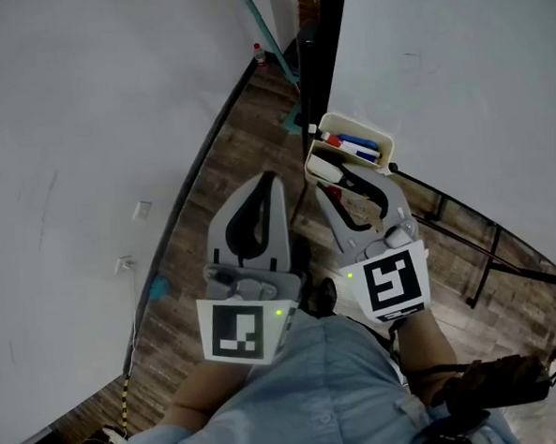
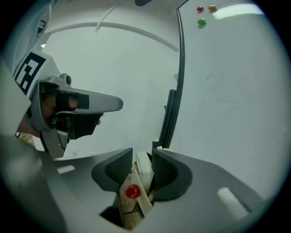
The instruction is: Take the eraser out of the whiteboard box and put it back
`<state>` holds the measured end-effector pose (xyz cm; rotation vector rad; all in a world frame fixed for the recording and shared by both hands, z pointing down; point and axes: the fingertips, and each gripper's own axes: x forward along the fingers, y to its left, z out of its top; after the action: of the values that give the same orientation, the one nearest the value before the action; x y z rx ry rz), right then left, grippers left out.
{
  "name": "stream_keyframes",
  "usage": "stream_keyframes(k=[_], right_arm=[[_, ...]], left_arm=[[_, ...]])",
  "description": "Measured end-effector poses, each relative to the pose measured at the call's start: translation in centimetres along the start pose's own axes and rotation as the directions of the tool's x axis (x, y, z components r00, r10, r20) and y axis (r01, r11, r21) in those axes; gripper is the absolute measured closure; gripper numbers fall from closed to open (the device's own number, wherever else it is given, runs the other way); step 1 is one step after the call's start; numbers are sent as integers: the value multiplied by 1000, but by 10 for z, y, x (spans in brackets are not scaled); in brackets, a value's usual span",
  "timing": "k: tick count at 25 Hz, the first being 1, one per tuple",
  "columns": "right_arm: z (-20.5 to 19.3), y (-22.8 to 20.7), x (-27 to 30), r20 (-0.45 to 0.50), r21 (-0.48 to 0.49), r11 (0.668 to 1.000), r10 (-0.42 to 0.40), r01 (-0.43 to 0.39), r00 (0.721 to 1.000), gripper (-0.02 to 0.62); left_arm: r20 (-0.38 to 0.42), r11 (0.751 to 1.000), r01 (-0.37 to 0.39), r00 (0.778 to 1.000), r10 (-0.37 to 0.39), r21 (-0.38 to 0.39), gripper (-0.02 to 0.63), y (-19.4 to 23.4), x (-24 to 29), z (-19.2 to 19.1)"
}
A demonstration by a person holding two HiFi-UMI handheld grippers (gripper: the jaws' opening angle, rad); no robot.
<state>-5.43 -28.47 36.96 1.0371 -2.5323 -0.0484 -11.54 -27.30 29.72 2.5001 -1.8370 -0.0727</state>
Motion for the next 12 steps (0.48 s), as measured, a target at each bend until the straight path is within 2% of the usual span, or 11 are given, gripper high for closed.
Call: stream_keyframes(k=[7, 12], right_arm=[[30, -9, -39, 136, 107, 994, -35, 20, 990, 481], [50, -18, -76, 222, 121, 990, -102, 76, 970, 570]], left_arm=[[52, 1000, -4, 999, 3, 27, 601, -17, -21, 23], [98, 999, -9, 995, 4, 47, 601, -32, -38, 42]])
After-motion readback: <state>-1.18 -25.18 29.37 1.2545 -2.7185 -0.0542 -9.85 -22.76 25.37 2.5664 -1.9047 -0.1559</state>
